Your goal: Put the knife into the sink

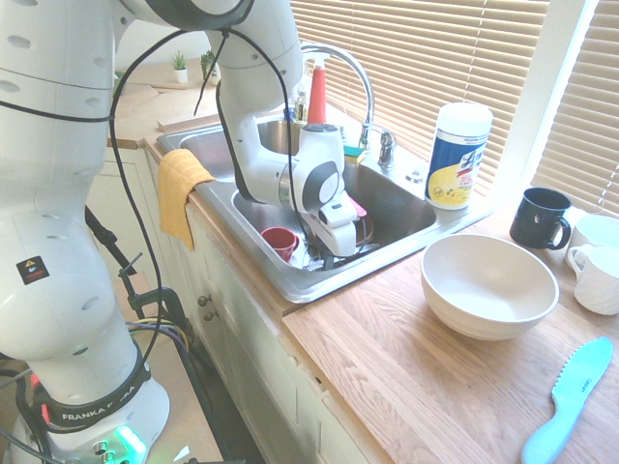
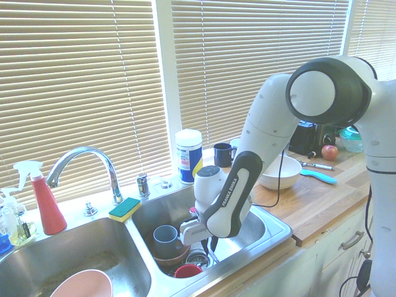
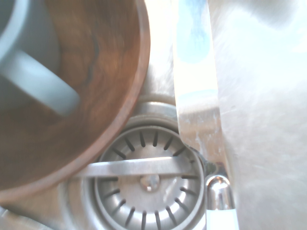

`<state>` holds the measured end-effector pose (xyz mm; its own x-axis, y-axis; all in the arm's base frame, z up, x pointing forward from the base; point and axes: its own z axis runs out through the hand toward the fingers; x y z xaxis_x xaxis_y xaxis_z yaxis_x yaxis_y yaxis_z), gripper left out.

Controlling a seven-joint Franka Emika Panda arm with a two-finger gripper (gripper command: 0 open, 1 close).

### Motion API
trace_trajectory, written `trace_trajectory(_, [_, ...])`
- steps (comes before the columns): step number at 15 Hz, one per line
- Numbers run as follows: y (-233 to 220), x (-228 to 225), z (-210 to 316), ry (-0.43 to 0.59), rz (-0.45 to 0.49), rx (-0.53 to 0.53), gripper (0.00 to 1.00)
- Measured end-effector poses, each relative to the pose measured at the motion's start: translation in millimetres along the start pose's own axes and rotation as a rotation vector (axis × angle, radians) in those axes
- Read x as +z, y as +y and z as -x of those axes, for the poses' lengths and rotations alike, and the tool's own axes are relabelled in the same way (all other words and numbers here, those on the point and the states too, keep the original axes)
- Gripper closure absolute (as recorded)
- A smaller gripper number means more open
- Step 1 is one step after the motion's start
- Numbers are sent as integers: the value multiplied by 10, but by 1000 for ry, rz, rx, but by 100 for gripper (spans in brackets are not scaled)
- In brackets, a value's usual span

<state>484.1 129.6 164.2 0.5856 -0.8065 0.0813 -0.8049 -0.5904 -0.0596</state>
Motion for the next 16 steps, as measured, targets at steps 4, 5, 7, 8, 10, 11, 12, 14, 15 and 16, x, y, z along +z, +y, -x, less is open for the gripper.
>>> trace_trajectory(4, [-89,103,63,-1,10,30,0])
trace_trajectory(5, [-88,107,64,1,12,32,0])
trace_trajectory(7, [-83,107,46,3,13,37,0])
trace_trajectory(8, [-84,106,40,3,11,37,0])
trace_trajectory(10, [-92,100,45,4,8,32,0])
trace_trajectory(11, [-94,98,47,4,7,31,0])
trace_trajectory(12, [-97,88,45,6,5,30,0])
trace_trajectory(14, [-138,-70,8,21,-20,32,0])
trace_trajectory(15, [-171,-268,-27,31,-36,31,0])
trace_trajectory(16, [-183,-501,-58,34,-33,17,0])
